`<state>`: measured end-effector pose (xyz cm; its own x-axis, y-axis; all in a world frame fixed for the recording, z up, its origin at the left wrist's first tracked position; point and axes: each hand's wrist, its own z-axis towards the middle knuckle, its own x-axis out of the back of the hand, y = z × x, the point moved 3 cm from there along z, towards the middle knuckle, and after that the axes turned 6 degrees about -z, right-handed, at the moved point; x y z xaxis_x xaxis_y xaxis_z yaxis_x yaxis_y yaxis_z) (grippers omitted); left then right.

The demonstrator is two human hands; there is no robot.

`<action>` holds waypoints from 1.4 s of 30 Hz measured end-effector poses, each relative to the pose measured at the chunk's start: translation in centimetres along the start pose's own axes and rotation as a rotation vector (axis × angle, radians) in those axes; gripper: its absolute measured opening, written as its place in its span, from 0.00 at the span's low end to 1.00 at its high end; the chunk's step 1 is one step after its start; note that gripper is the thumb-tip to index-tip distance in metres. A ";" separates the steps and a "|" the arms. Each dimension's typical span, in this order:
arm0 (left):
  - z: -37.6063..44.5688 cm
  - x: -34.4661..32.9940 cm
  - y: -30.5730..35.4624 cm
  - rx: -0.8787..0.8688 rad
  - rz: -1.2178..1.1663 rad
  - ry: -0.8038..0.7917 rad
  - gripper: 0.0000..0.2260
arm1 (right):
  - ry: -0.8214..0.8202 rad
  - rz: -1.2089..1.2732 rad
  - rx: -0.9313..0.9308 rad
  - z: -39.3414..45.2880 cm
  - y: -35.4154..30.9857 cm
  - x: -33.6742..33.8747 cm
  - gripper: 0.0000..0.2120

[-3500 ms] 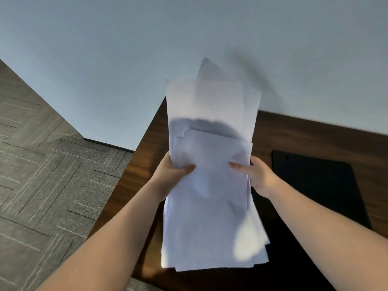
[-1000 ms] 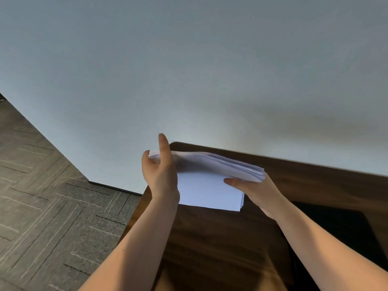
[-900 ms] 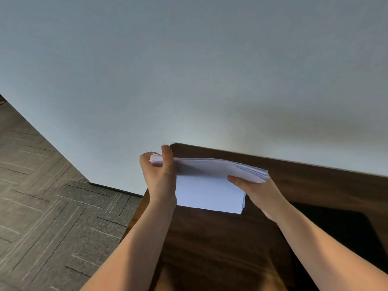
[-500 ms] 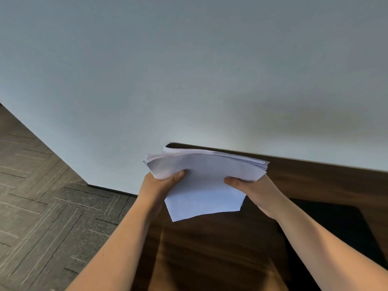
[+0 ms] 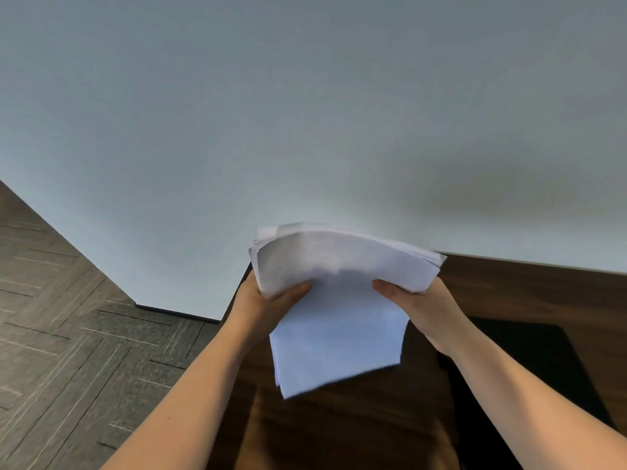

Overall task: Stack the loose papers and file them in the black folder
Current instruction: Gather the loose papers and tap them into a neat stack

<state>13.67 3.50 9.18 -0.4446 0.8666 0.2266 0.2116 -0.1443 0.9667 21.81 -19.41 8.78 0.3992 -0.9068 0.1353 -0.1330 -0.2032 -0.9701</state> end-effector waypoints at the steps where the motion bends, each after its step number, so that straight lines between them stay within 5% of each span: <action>1: -0.3 -0.1 -0.1 -0.026 -0.017 -0.003 0.14 | 0.011 0.006 -0.003 -0.3 0.2 0.0 0.09; 6: -2.3 -1.2 1.0 -0.075 -0.491 0.227 0.19 | 0.050 -0.017 0.006 -1.2 0.6 -0.5 0.12; 12: -4.6 -1.9 4.3 -0.163 -0.521 0.522 0.12 | 0.045 0.027 -0.008 -2.0 0.6 -1.1 0.13; 26: -5.3 -0.7 3.7 -0.098 -0.477 0.652 0.12 | -0.019 -0.028 -0.028 -2.7 1.0 -1.2 0.17; 42: -6.0 -0.1 5.4 -0.120 -0.265 0.663 0.19 | -0.053 -0.136 -0.043 -4.3 -0.2 -0.1 0.09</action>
<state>9.65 -0.28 15.10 -0.9103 0.4129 -0.0290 -0.0565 -0.0546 0.9969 17.94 -20.84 9.82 0.4632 -0.8495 0.2528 -0.1131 -0.3395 -0.9338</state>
